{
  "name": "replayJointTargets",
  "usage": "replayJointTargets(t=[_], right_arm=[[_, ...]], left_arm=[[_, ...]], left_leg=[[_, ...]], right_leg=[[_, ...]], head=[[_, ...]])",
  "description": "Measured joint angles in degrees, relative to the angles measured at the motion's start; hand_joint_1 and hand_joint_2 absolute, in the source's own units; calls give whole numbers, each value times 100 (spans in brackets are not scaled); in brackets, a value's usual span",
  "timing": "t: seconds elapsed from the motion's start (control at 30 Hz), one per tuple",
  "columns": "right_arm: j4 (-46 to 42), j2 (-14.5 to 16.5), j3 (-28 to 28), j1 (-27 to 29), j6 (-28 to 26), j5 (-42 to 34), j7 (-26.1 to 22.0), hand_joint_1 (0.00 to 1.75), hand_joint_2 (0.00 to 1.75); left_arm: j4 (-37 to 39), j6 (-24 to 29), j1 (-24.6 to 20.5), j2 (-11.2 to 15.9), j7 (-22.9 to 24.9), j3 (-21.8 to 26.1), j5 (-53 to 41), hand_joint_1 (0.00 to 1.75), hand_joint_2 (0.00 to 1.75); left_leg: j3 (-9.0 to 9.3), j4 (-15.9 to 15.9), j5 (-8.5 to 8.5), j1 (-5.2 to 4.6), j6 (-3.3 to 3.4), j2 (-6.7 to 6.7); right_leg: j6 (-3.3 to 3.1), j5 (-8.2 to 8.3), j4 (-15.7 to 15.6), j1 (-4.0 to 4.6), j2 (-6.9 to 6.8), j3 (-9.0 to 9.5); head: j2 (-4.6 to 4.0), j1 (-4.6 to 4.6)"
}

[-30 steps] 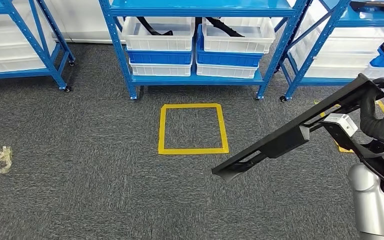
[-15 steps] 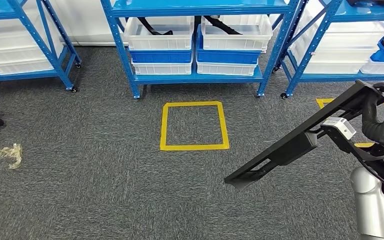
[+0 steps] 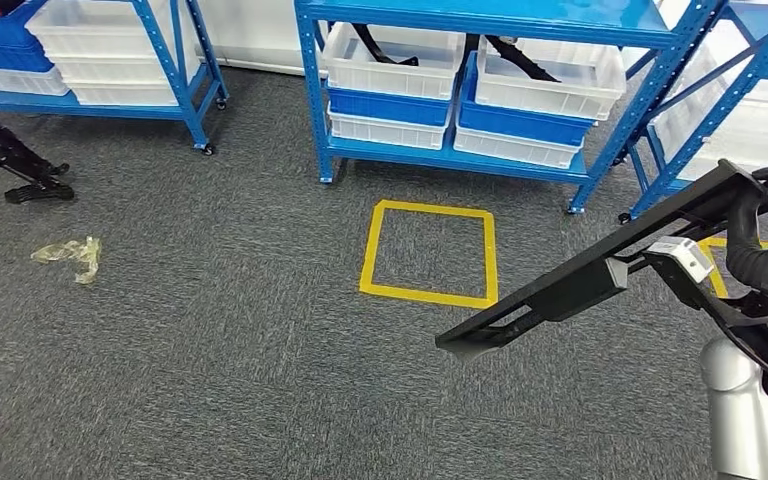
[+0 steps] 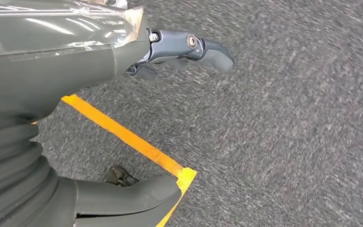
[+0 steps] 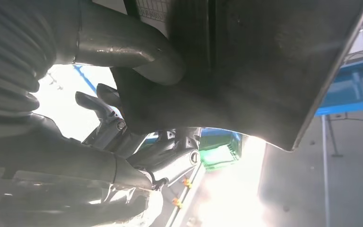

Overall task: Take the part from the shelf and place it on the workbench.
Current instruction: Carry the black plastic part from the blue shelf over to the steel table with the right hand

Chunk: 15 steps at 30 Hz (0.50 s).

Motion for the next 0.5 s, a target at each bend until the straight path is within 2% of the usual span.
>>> replayJointTargets(t=[0.03,0.07,0.1,0.13,0.17,0.2,0.23,0.27,0.3,0.33,0.4,0.43,0.47,0.5], right_arm=[[-3,-4,-1,-1,0,4,17,175,175],[-7,-8,-1,-2,0,7,28,175,175],[-11,-10,-1,1,0,7,34,175,175],[-14,-9,-1,3,0,8,37,175,175],[-16,-7,1,5,0,9,39,175,175],[-16,-4,3,5,0,10,41,175,175],[-19,-2,5,4,0,13,42,175,175],[-25,0,7,4,0,16,42,175,175],[-32,-1,7,4,0,17,42,175,175],[-39,-2,6,4,0,17,42,175,175],[-45,-5,4,5,0,13,38,175,175],[-45,-5,4,6,0,9,36,175,175],[-45,-8,4,7,-1,-2,27,175,175],[-45,-15,2,7,-1,-32,5,175,175]], left_arm=[[0,-15,1,1,-1,0,-2,0,175],[0,-25,0,5,-2,0,-4,0,175],[0,-28,0,9,-7,0,-6,0,175],[0,-28,5,14,-12,0,-8,0,175],[0,-28,18,17,-17,0,-8,0,175],[0,-28,35,19,-21,0,-9,0,175],[0,-28,52,17,-22,0,-10,0,175],[0,-27,62,17,-23,0,-10,0,175],[0,-26,63,19,-27,0,-11,0,175],[0,-24,59,19,-36,-1,-10,0,175],[1,-17,53,24,-58,-2,-4,0,175],[2,-14,55,25,-68,-2,-2,0,175],[2,-12,57,29,-74,-1,0,0,175],[2,-15,58,38,-78,-1,0,0,175]], left_leg=[[-11,14,9,5,-25,-70],[-34,39,15,-1,-56,-137],[-68,57,28,-10,-94,-197],[-108,70,47,-18,-135,-252],[-145,74,72,-23,-174,-305],[-175,70,96,-16,-207,-344],[-206,106,76,-16,-232,-287],[-266,221,-8,-19,-255,-164],[-378,466,-168,-20,-273,-3],[-538,825,-378,-20,-291,168],[-875,1583,-722,-1,-315,289],[-937,1754,-759,5,-320,303],[-882,1700,-693,9,-319,318],[-719,1439,-551,10,-312,355]], right_leg=[[64,167,-440,-42,104,211],[94,295,-810,-63,215,383],[93,374,-1051,-74,297,495],[68,404,-1150,-72,348,531],[31,415,-1138,-51,310,517],[-4,433,-1126,-68,246,504],[-38,451,-1122,-82,190,493],[-84,466,-1125,-97,126,486],[-128,478,-1131,-106,58,480],[-164,484,-1130,-87,-13,470],[-199,487,-1128,-54,-160,446],[-205,488,-1127,-46,-234,440],[-204,487,-1126,-43,-306,440],[-203,486,-1125,-43,-374,445]], head=[[0,4],[0,6],[0,7],[0,8],[0,5],[0,2],[0,-2],[0,-13],[0,-26],[0,-38],[0,-48],[0,-49],[0,-50],[0,-50]])
